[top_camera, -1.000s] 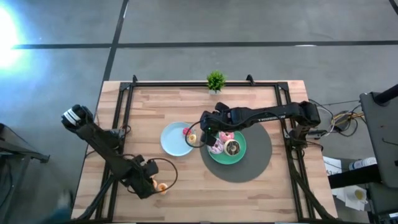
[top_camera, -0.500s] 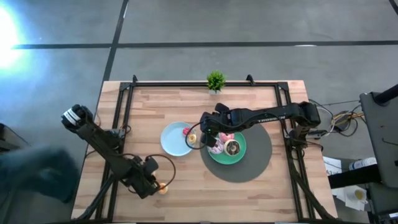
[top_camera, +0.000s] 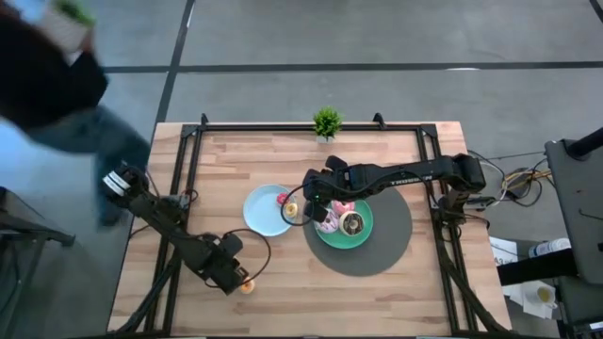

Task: Pick & Place donuts
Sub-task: Put the small blue donut on the light blue plate

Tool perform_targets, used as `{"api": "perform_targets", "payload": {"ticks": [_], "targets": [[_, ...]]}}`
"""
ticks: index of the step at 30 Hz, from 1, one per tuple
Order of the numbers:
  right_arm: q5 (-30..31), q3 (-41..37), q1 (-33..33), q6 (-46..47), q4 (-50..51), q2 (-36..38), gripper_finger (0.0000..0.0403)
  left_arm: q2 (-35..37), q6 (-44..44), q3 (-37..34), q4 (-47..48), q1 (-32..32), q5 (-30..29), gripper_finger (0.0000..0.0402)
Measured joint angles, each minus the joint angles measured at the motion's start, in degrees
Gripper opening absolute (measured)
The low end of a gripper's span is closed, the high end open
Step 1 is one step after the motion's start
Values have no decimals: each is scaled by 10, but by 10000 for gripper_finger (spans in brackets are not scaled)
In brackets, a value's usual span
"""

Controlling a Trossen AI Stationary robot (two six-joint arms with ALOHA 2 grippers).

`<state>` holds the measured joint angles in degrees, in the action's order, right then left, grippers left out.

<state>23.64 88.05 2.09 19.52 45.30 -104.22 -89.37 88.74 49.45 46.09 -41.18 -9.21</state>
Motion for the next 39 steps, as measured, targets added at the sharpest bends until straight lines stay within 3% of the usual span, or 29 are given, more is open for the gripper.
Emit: {"api": "perform_targets", "payload": {"ticks": [4, 8, 16, 22, 24, 33, 39], "targets": [[-5, 0, 0, 9, 0, 0, 142, -6, -6, 0, -2, 1, 8, 65], [-48, 0, 0, 8, -8, 0, 136, 4, -6, -1, -6, 3, 7, 11], [-133, 0, 9, -74, -57, 0, 124, 140, -69, -1, -45, 10, -66, 1], [-259, 1, 36, -219, -144, 1, 126, 272, -200, -1, -174, 26, -104, 0], [-267, 5, 50, -268, -172, 1, 129, 296, -221, -1, -176, 39, -103, 0], [-234, 7, 65, -474, -284, 5, 172, 323, -303, -1, -231, 119, -25, 0], [-234, 7, 67, -526, -296, 5, 213, 322, -360, -1, -267, 199, 39, 0]]}}
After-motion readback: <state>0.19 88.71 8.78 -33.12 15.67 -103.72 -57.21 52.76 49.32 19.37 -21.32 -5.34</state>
